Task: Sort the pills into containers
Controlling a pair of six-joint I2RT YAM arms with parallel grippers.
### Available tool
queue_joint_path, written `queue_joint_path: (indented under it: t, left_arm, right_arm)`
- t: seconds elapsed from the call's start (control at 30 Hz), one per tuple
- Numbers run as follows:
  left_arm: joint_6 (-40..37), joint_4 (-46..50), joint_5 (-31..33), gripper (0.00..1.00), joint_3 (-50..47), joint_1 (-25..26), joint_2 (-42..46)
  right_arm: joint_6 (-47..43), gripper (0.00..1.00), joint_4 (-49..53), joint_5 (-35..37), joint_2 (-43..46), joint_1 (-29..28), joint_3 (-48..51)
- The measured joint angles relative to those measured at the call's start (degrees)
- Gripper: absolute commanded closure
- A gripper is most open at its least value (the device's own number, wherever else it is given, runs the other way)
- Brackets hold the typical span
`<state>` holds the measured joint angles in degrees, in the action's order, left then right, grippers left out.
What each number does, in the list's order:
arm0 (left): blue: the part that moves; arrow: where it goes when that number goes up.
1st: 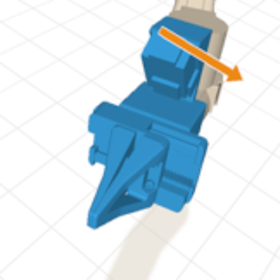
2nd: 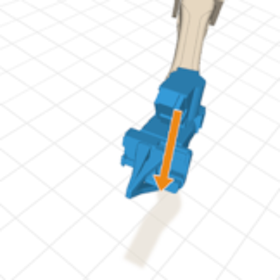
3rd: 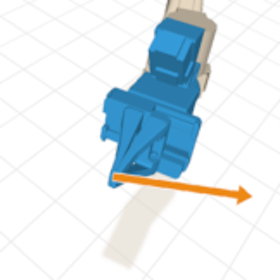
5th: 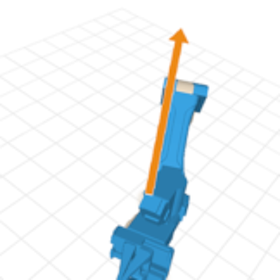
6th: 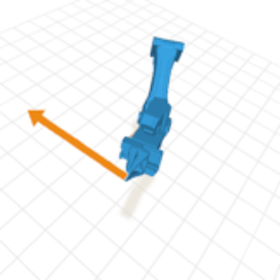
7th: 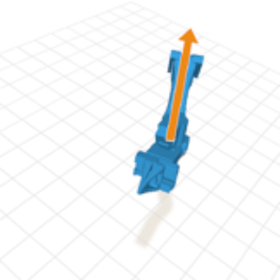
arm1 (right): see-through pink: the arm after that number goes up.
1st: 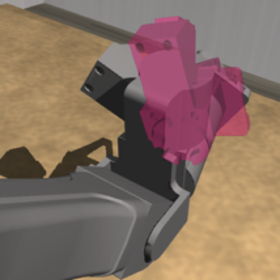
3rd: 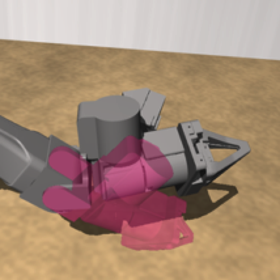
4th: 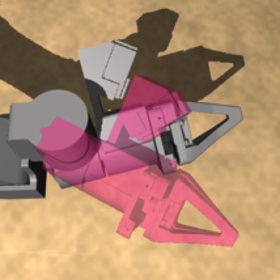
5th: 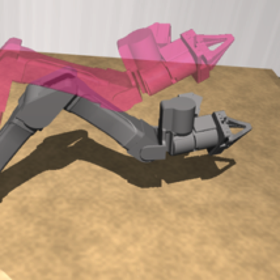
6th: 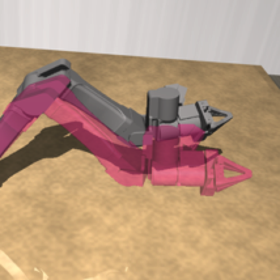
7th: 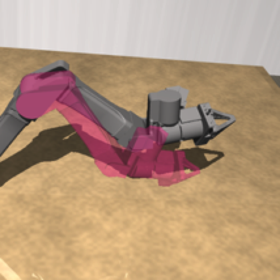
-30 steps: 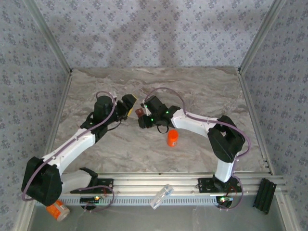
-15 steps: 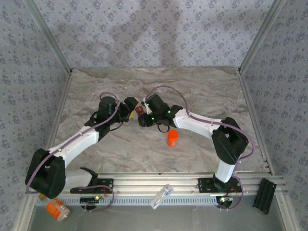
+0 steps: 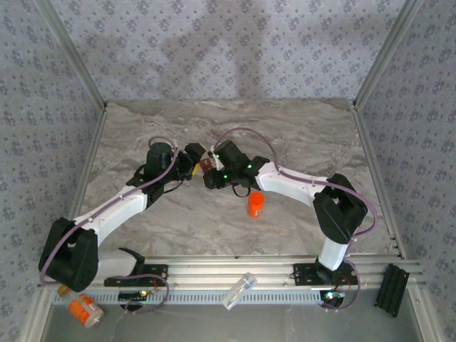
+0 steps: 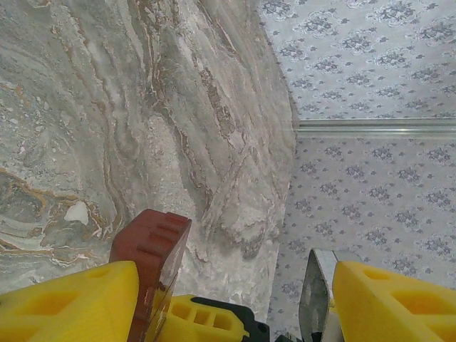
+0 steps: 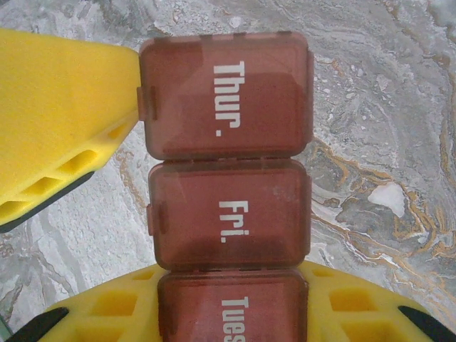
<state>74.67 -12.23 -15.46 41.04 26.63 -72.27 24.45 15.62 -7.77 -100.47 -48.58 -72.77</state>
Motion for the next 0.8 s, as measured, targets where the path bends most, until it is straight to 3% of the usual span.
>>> queue_joint_path:
  t: [0.8]
  left_arm:
    - [5.33, -2.19, -0.42, 0.28, 2.16, 2.43, 1.53]
  right_arm:
    - [0.17, 0.72, 0.39, -0.07, -1.31, -0.09, -0.11]
